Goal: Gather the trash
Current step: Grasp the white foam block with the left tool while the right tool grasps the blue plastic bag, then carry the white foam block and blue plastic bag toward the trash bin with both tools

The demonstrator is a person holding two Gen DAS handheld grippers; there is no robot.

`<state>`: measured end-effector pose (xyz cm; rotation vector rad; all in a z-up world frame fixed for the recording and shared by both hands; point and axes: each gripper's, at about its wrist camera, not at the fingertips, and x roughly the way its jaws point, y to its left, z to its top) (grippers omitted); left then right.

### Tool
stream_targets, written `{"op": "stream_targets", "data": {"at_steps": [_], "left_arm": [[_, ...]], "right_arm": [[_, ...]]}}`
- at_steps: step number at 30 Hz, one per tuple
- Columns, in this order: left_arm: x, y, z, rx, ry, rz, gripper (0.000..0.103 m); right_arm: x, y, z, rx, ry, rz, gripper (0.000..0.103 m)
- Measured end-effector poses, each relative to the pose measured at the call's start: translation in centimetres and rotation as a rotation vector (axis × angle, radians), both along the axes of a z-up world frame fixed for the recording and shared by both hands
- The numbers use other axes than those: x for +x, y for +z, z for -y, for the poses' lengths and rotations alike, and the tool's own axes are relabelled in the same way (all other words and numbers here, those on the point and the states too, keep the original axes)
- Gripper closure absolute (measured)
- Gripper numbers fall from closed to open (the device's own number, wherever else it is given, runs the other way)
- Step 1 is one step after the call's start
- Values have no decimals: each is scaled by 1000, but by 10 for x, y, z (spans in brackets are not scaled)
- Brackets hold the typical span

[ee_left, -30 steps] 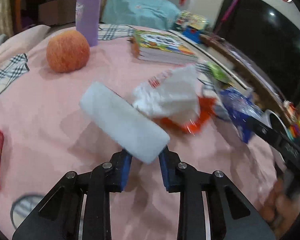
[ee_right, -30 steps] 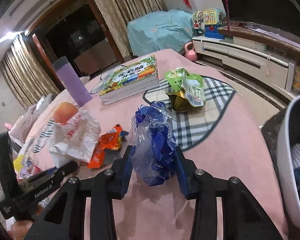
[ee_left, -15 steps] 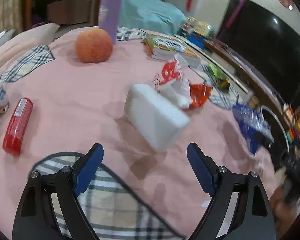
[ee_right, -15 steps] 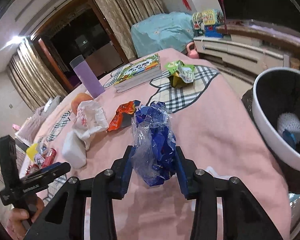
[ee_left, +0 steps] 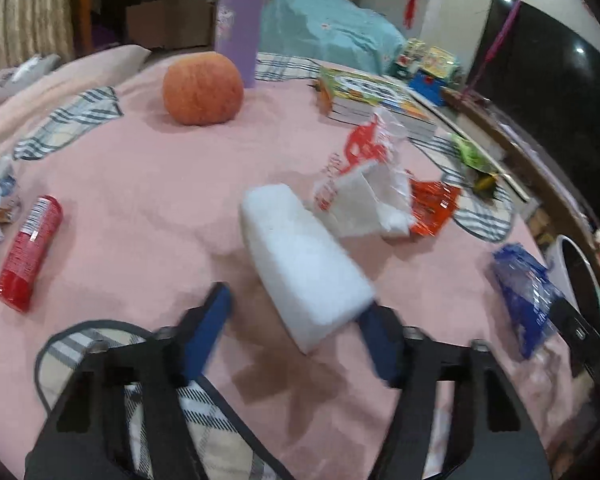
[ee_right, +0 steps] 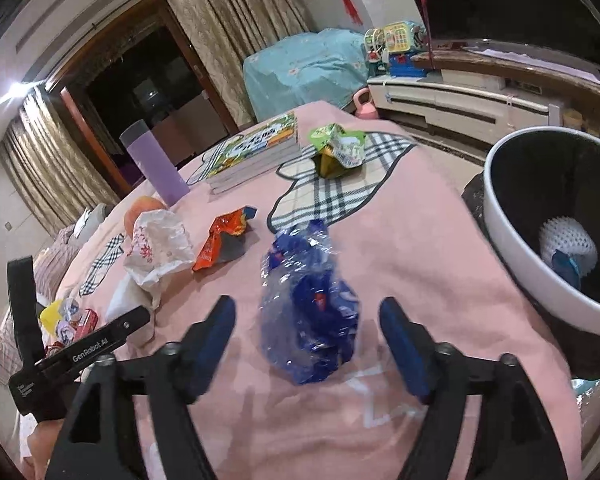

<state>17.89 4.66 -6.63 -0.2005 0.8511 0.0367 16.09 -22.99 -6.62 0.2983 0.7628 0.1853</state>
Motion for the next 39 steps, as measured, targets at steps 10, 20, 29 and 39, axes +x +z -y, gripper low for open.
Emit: {"op": "stream_targets", "data": {"at_steps": [10, 20, 29, 39], "left_arm": [[-37, 11, 6, -35, -156, 27, 74], [-44, 22, 48, -12, -277, 48, 75], [-19, 6, 93, 44, -307, 34, 75], [-28, 17, 122, 8, -388, 44, 75]], "right_arm": [[8, -7, -16, -60, 75, -40, 63], [-17, 8, -12, -33, 91, 5, 68], [-41, 19, 11, 1, 49, 37, 68], [-56, 29, 45, 24, -9, 68, 68]]}}
